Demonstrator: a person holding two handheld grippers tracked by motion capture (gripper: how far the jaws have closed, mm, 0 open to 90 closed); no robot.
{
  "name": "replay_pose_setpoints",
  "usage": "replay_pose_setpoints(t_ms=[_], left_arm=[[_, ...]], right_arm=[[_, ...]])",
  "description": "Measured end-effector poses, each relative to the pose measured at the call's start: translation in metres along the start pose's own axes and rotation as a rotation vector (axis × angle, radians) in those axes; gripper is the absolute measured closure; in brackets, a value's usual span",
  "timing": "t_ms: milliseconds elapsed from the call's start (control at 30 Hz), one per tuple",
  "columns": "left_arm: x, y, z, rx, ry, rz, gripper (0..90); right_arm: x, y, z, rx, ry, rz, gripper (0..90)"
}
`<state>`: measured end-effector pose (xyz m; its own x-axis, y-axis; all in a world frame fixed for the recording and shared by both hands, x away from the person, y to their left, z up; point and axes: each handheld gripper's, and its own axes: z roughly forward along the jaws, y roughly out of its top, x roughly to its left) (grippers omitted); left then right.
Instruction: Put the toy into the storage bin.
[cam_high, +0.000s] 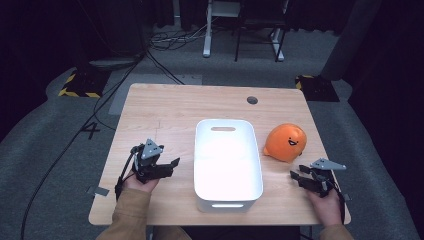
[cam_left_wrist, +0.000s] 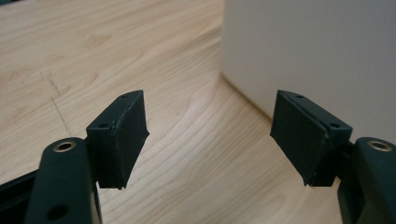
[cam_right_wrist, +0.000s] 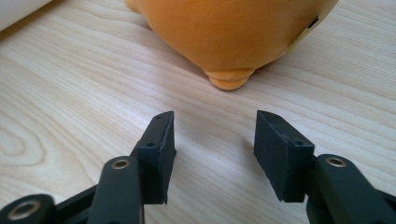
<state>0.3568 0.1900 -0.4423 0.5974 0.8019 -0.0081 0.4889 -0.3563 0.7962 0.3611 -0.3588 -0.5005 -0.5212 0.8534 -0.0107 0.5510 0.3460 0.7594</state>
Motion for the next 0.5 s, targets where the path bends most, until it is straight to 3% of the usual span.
replay_pose_setpoints(t_ms=[200,500], left_arm=[[0.014,-0.007,0.017,0.055,0.005,-0.033,27.3],[0.026,-0.016,0.040,0.134,0.025,-0.064,27.3]], right_arm=[[0.001,0.001,-0.005,-0.004,0.017,0.000,50.6],[-0.005,0.016,-0.026,-0.056,0.069,0.044,54.5]])
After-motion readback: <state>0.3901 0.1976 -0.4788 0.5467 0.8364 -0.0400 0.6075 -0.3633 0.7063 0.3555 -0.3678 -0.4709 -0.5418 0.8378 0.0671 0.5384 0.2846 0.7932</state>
